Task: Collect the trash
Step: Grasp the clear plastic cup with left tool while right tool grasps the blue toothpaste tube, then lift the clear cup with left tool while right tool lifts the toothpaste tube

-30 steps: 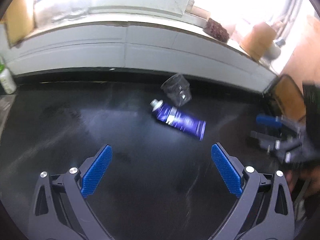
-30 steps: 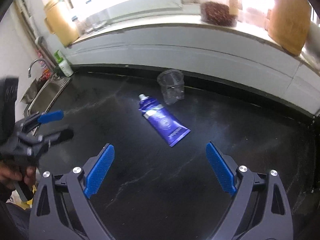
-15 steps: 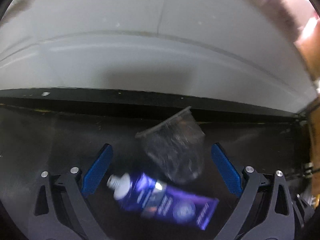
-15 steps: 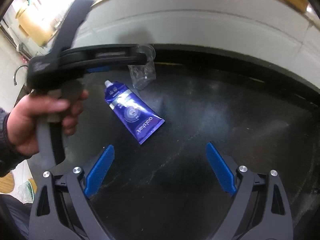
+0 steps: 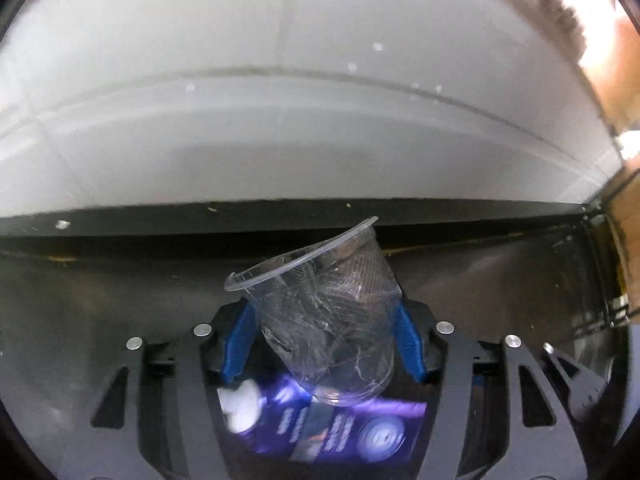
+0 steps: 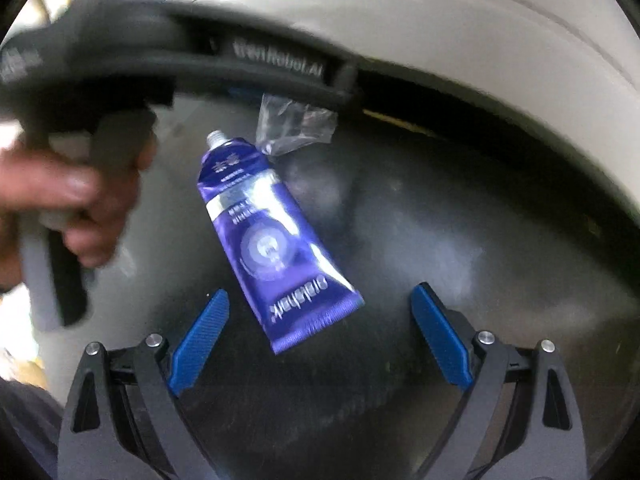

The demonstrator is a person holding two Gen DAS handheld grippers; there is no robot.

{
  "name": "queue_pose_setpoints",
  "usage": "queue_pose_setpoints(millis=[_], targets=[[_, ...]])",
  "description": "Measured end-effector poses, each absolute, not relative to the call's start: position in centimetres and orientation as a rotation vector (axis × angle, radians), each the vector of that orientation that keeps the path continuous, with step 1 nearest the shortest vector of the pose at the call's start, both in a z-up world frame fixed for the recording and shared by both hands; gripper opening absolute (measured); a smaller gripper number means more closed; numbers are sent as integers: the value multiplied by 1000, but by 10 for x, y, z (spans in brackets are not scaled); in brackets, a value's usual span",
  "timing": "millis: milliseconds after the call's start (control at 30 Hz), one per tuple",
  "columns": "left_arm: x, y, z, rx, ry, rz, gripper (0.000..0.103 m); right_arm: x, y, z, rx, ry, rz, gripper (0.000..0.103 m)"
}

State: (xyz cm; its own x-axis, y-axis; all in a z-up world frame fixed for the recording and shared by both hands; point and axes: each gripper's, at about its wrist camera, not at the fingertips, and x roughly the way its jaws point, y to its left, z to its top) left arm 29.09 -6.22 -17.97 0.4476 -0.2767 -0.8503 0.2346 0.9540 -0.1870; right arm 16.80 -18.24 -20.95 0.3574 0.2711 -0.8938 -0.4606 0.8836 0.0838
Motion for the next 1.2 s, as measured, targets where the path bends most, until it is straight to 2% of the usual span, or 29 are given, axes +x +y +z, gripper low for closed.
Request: queue_pose_setpoints(millis=[133,267,300,333,367,467,667,800,867,900,1000,1167,1200], targets=[[277,-34,-160,-70,1046,-296,60,166,-155,-215,-364,1038,529,88],[260,3,-140,-87,1032,-234,60,163,-135,-215,-389,995,594,84],[254,13,-136,-89,1032,-216,60,164,-132,-214,-388,987,605,75],[249,20,-133,-91,1036,-204,60,166,-131,-213,-385,982,608,61],[246,26,-131,-92,1040,-193,61,168,-130,-211,-383,980,606,55],[225,42,-128,-95,1054,-155,61,174,-126,-210,-385,1009,598,54],[191,61,-122,-124,1056,-113,61,199,-145,-200,-113,1141,552,54],[170,81,-115,-125,1044,-99,61,198,-161,-194,-73,1148,496,53],[159,79,-111,-120,1033,-92,61,192,-159,-186,-89,1131,488,50],[151,80,-108,-117,1024,-87,61,186,-156,-178,-92,1119,502,13],[130,78,-107,-120,1015,-78,61,170,-152,-164,-172,1094,457,12],[98,82,-106,-142,1003,-72,61,158,-146,-187,-214,1162,407,12],[90,81,-103,-134,996,-73,61,157,-146,-186,-201,1158,395,16]])
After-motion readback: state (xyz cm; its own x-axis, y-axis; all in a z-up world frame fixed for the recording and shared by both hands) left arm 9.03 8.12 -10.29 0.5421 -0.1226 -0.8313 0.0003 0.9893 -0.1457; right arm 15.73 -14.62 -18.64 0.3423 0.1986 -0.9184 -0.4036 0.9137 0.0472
